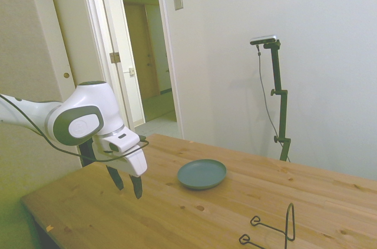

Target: Load the plate

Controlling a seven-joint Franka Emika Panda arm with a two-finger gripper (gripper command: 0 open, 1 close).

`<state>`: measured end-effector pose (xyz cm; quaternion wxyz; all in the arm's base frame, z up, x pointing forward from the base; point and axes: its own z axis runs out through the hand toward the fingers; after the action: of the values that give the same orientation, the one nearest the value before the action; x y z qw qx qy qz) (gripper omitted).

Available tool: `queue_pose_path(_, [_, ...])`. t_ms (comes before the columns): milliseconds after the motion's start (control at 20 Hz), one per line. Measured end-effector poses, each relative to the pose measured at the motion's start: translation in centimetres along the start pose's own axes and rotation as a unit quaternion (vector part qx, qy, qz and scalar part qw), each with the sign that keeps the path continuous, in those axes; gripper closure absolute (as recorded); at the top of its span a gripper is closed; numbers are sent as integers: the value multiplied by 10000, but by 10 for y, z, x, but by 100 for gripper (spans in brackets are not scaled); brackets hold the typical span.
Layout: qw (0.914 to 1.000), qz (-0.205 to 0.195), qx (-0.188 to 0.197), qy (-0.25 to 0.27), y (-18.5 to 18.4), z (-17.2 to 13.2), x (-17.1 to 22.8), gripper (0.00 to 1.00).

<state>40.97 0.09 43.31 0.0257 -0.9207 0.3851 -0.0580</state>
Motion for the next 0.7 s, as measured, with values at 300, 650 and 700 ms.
queue_pose_path(300, [9979, 446, -74, 469, 9, -15, 33, 0])
queue_pose_path(650, [9888, 1141, -171, 952, 24, -42, 153, 0])
queue_pose_path(700, [9875, 1239, -169, 963, 27, -41, 171, 0])
